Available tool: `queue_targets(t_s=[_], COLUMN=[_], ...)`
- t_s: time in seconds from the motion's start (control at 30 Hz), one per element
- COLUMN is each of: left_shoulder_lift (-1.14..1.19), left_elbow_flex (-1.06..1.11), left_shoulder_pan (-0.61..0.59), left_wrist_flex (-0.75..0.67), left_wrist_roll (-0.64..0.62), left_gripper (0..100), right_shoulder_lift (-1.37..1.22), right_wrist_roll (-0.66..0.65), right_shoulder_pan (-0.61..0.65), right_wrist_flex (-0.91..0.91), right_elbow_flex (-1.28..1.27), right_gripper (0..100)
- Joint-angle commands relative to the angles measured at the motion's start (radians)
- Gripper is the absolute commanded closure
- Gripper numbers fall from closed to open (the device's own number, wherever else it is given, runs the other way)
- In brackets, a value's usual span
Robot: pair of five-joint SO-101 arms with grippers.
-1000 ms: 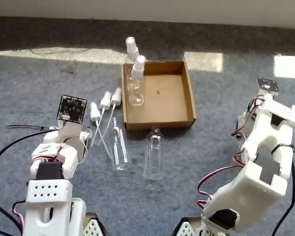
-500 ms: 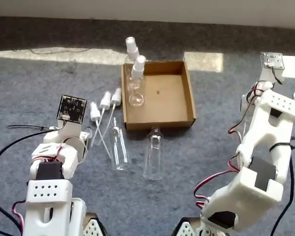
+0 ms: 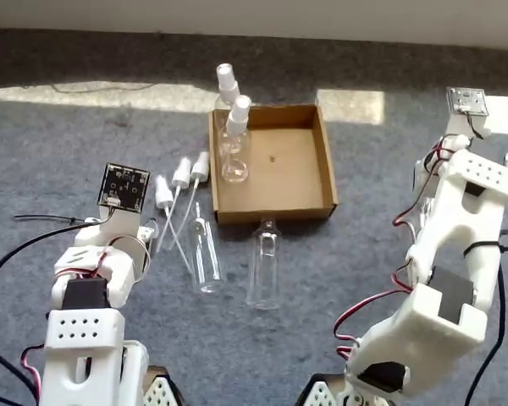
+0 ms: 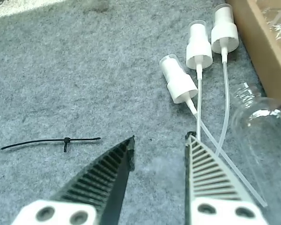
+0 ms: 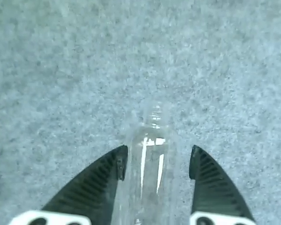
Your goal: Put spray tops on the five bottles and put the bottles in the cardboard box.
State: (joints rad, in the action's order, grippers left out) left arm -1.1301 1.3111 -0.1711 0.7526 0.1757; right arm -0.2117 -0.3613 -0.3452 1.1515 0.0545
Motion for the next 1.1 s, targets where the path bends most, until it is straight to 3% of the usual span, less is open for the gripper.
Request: queue_targets(t_s=[0.0, 0.27, 0.6, 0.93, 1.07], left_shoulder_lift=[-0.008, -0.008, -0.008, -0.008, -0.008], left_elbow_flex=[-0.004, -0.004, -0.002, -0.002, -0.002], left_shoulder_pan=[0.018, 0.018, 0.018, 0.019, 0.019], left_wrist_flex=[-0.014, -0.014, -0.015, -0.015, -0.014], left_wrist_roll=[0.003, 0.003, 0.003, 0.003, 0.003], left_gripper=[83, 83, 83, 83, 83], right_shoulder_lift=[-0.031, -0.248, -0.325, -0.326, -0.326], right_wrist_roll=[0.000, 0.029, 0.021, -0.080, -0.083], right_shoulder_pan=[0.030, 0.002, 0.005, -0.001, 0.004], right_wrist_flex=[0.065, 0.127, 0.134, 0.220, 0.248], right_elbow_flex=[0.116, 0.292, 0.331, 0.329, 0.329], right_gripper=[81.2, 81.0, 81.0, 80.7, 72.4])
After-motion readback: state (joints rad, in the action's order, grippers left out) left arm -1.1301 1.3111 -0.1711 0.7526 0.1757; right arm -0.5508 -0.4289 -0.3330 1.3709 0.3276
